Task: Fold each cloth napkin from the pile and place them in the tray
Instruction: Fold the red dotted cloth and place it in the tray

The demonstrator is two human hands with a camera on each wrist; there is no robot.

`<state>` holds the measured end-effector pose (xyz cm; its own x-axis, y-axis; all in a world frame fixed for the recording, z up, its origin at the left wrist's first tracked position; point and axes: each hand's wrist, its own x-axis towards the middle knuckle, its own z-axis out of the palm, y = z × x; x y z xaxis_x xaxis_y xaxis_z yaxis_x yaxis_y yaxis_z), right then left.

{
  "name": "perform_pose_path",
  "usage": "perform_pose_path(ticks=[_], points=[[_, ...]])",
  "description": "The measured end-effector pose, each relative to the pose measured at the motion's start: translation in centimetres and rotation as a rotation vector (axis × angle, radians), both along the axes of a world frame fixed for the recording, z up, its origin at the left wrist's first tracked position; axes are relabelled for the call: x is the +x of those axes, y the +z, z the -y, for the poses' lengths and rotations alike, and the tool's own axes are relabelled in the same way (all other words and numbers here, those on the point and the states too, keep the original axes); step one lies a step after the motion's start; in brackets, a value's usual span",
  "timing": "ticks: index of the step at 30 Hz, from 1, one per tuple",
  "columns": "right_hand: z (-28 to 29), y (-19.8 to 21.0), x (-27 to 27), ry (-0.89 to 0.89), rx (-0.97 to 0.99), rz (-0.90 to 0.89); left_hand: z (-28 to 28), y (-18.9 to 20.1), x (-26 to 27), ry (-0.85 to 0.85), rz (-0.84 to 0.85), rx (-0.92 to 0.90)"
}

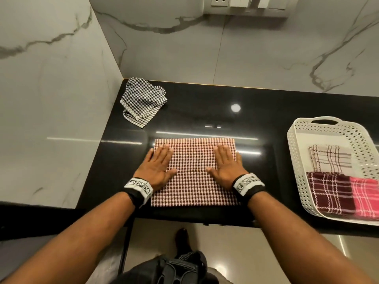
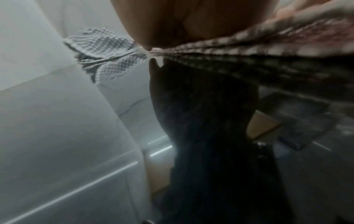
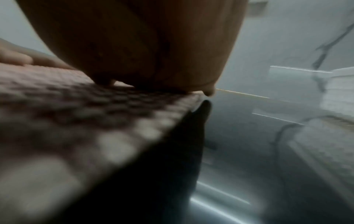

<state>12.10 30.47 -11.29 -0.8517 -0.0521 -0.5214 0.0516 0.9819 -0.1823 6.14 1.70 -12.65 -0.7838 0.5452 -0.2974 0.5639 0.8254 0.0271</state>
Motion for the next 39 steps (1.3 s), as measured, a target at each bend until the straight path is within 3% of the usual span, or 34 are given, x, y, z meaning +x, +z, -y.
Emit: perform_pose_path(ticks=[3,5,8,10,15,20,25,28,31,33,35,39], points=[[-2.7,0.9,1.7,-0.104,0.121,0.001,1.7,0.9,1.2,0.094,0.006,-0.035],[-0.9,1.5,2.3,-0.096,0.125,-0.078,0.0,1.8,2.1,0.053,-0.014,-0.035],[4.0,1.2,4.1,0.064,-0.033,-0.136,-4.3,1.4,4.8,-0.105,-0.051,-0.007],[5.3,0.0,6.1,0.141,-0.064,-0.081,-4.8,0.5,6.8,-0.09,-0.012,-0.016],[0.0,-1.2,10.9,0.012,-0.049,-0.094,1.3,-1.0,10.9,0.047,-0.045,0.079],[-2.2,-1.5,15.2,0.162,-0.055,-0.157,3.5,-1.0,14.3,-0.059,-0.093,0.095],[-3.2,-2.3,19.2,0.2,-0.051,-0.329,3.5,-1.5,16.9,-0.027,-0.148,0.172],[-4.2,-2.2,21.0,0.068,-0.318,-0.429,5.0,-0.5,17.5,0.006,-0.074,0.48],[-4.4,-0.1,20.7,-0.297,-0.622,-0.464,5.4,3.0,17.7,0.306,0.163,0.706],[-3.7,1.5,19.0,-0.458,-0.693,-0.494,4.9,4.0,16.7,0.505,0.113,0.787],[-2.9,2.2,16.5,-0.526,-0.645,-0.487,4.1,4.1,14.5,0.605,0.093,0.762],[-1.4,1.4,12.1,-0.616,-0.403,-0.388,2.2,3.2,10.0,0.663,0.097,0.496]])
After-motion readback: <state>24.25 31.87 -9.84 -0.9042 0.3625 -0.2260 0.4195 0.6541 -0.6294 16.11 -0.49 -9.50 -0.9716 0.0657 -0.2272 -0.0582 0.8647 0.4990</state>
